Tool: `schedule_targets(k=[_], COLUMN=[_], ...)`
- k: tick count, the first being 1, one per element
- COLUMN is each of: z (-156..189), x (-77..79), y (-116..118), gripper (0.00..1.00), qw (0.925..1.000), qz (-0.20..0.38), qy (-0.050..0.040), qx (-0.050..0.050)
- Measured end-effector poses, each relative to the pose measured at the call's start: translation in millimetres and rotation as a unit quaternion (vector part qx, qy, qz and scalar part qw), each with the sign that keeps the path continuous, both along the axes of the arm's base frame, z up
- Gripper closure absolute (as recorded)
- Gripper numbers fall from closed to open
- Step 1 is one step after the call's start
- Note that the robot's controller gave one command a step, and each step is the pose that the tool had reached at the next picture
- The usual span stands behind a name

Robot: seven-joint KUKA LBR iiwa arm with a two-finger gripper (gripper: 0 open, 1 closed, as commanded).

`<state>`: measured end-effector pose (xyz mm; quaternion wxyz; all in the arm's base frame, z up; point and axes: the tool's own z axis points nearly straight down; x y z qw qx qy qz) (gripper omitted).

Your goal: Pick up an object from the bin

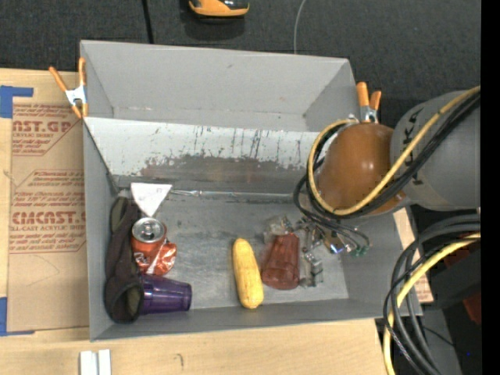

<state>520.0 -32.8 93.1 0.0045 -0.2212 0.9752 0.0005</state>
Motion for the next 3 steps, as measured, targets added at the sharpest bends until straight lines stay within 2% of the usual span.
schedule_targets(k=[1, 2, 3], z=[6.4, -23.2, -24.6], x=[0.4, 21.3, 21.7], y=[19.5, -5.2, -2.8], gripper=[0.0, 0.0, 1.0], qw=[0.996, 0.9744, 0.9372], qz=[0.089, 0.225, 0.349], qy=[0.0034, 0.0025, 0.003], qx=[-0.002, -0.002, -0.002])
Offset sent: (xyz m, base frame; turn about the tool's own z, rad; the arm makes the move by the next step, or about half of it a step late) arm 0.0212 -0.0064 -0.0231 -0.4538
